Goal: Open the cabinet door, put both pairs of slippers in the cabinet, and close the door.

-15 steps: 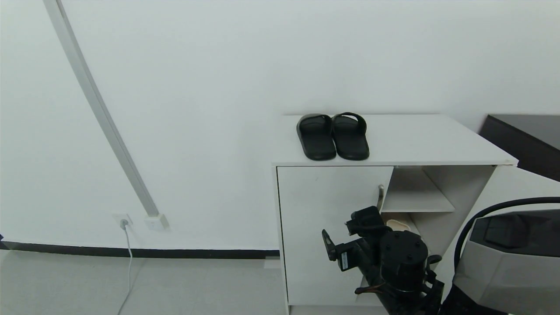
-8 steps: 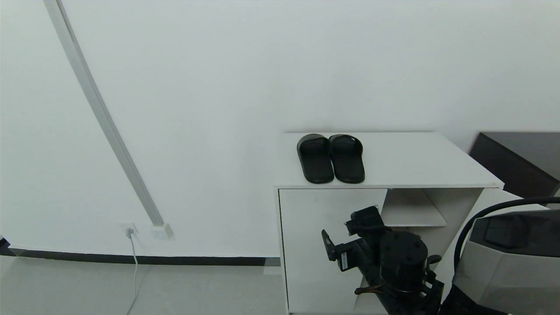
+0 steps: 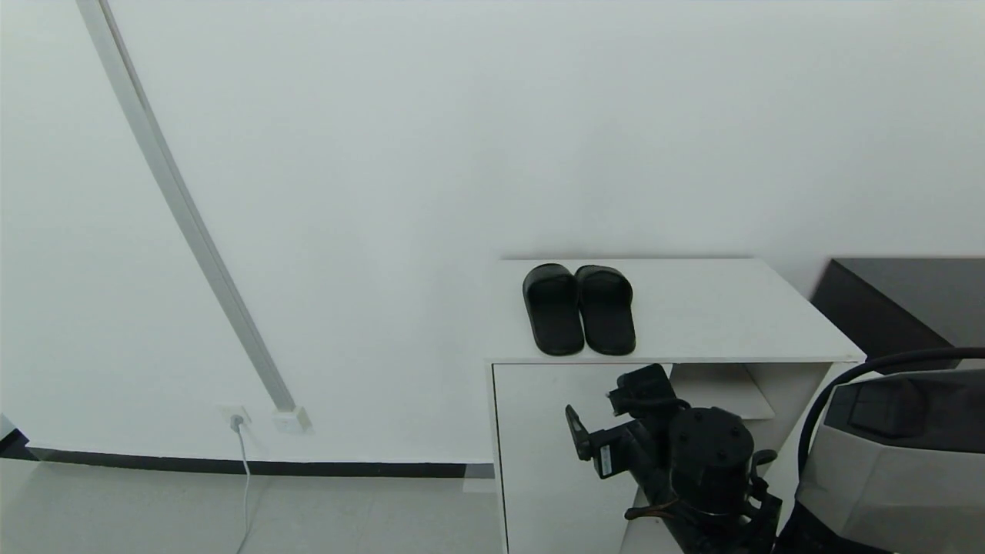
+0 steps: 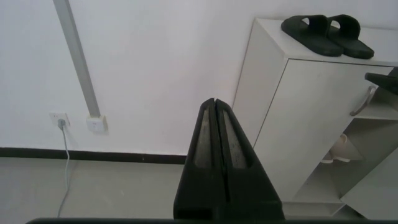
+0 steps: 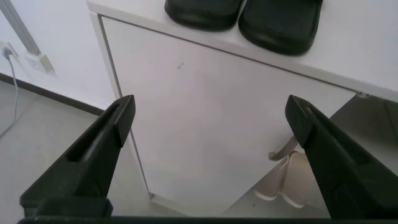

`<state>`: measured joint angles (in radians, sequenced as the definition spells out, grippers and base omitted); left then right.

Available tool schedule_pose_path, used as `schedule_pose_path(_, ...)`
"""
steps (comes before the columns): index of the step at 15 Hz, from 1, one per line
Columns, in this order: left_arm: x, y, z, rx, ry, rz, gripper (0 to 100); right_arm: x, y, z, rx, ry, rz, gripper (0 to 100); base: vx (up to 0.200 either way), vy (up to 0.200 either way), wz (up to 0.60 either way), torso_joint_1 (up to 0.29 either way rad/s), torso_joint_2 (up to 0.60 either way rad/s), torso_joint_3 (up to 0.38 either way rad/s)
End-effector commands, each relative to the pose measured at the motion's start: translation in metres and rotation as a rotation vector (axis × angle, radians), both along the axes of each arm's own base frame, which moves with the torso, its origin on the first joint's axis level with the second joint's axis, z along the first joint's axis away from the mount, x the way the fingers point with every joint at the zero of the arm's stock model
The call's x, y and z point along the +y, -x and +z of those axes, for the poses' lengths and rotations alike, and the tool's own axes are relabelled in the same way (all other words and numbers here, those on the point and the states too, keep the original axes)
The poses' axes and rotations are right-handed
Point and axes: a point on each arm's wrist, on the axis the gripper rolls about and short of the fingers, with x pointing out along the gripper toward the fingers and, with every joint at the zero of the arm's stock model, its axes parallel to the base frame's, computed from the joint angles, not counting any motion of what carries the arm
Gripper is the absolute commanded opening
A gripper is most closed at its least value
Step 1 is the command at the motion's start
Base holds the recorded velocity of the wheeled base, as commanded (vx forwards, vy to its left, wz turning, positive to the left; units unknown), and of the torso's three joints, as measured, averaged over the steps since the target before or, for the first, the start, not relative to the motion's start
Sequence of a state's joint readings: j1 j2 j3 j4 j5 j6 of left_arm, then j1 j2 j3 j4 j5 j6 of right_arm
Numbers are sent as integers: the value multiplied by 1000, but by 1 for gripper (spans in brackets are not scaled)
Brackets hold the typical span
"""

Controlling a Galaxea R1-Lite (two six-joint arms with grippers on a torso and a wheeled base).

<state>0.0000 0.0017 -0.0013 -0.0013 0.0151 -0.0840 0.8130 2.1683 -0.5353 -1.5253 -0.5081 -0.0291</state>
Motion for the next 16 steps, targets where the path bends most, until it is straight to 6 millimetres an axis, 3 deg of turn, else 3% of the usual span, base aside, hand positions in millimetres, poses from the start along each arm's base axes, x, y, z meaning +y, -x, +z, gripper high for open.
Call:
schedule_pose_path(1, 0, 0, 0, -1, 0, 0, 0, 1, 1, 0, -9, -13, 31, 100, 0, 0, 0, 183, -378, -212)
schedule_pose_path(5, 0, 0, 0, -1, 0, 0, 0, 2, -1, -2, -23, 42, 34, 100, 0, 0, 0, 28, -77, -38)
schedule_pose_path(8, 0, 0, 0, -1, -1, 0, 0, 3, -15, 7, -67, 32, 23, 100, 0, 0, 0, 0, 0, 0)
schedule_pose_path(9, 0, 0, 0, -1, -1, 0, 0, 4, -29, 17, -76, 47, 4, 100, 0, 0, 0, 0, 0, 0)
schedule_pose_path(11, 0, 0, 0, -1, -1, 0, 0, 6, -30, 35, 18, 62, 3, 100, 0, 0, 0, 0, 0, 0)
schedule_pose_path(15, 0, 0, 0, -1, -3, -3, 0, 15, -41, 98, 63, -59, -46, 100, 0, 0, 0, 0, 0, 0)
schedule_pose_path(16, 0, 0, 0, -1, -3, 0, 0, 15, -42, 102, 96, -67, -88, 100, 0, 0, 0, 0, 0, 0)
